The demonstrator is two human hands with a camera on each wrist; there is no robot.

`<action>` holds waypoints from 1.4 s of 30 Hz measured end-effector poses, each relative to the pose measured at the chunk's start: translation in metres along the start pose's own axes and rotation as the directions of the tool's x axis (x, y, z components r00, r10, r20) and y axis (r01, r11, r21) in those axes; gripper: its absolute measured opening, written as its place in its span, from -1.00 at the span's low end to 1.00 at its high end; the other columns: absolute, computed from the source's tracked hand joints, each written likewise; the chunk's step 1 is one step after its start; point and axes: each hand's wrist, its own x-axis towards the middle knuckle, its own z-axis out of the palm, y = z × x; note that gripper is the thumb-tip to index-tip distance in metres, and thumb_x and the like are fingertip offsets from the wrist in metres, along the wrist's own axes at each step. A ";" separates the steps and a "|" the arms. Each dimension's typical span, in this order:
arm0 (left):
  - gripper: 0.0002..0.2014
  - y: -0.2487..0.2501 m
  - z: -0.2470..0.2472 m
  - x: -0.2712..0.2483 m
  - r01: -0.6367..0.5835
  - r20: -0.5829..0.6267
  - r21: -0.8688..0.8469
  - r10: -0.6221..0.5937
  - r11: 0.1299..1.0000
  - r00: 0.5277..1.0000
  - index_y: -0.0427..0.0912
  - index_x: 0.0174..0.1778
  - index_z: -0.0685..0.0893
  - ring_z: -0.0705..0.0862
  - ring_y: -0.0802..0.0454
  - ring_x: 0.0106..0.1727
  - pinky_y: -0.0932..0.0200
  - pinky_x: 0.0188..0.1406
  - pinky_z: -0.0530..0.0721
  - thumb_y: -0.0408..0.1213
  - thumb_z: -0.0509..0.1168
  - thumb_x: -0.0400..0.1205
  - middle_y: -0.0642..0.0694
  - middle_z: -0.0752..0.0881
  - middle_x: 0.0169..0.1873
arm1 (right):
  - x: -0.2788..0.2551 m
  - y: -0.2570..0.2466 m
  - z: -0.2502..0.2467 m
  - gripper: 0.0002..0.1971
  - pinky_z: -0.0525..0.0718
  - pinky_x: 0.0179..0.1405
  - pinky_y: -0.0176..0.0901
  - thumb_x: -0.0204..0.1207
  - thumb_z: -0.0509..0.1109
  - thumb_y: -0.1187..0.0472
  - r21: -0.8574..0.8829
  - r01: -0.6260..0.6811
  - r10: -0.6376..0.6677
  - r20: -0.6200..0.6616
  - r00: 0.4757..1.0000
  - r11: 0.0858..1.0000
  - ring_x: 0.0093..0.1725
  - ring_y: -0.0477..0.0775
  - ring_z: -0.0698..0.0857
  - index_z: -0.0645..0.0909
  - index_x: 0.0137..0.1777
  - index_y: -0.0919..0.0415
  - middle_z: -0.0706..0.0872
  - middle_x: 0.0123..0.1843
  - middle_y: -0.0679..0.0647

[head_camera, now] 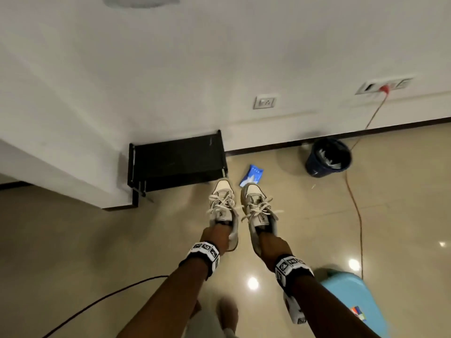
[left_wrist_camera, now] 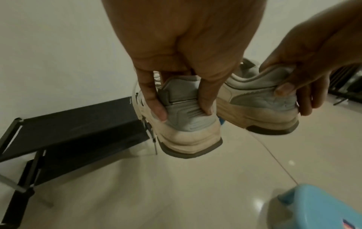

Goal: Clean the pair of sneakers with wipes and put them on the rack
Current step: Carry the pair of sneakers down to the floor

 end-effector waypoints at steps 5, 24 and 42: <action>-0.73 0.064 -0.080 0.000 -0.083 -0.090 0.029 0.085 0.996 0.992 -0.13 0.25 0.66 0.70 -0.22 0.17 0.06 0.05 0.63 -0.24 0.28 0.63 -0.17 0.72 0.19 | -0.014 0.042 -0.080 -0.69 0.60 -0.10 0.07 0.70 0.08 0.05 -0.012 -0.050 0.048 -0.104 0.993 0.999 0.07 0.34 0.71 0.45 0.29 0.20 0.68 0.17 0.19; -0.66 0.187 -0.184 0.235 -0.153 0.041 -0.031 0.154 0.988 0.987 -0.32 0.38 0.59 0.64 -0.30 0.32 -0.08 0.22 0.60 -0.28 0.17 0.72 -0.27 0.69 0.26 | 0.200 0.211 -0.199 -0.70 0.62 0.04 0.06 0.64 0.16 0.19 -0.047 -0.167 0.173 0.189 0.967 0.985 0.17 0.34 0.67 0.49 0.32 0.21 0.68 0.23 0.24; -0.50 0.222 0.143 0.628 0.111 -0.122 0.141 -0.094 0.984 0.988 -0.33 0.43 0.60 0.73 -0.40 0.07 -0.18 0.10 0.73 -0.51 0.03 0.58 -0.43 0.74 0.15 | 0.542 0.421 0.129 -0.55 0.64 -0.16 0.04 0.54 0.20 0.25 -0.184 0.040 -0.012 0.152 0.988 0.982 -0.03 0.35 0.73 0.34 0.45 0.18 0.75 0.03 0.21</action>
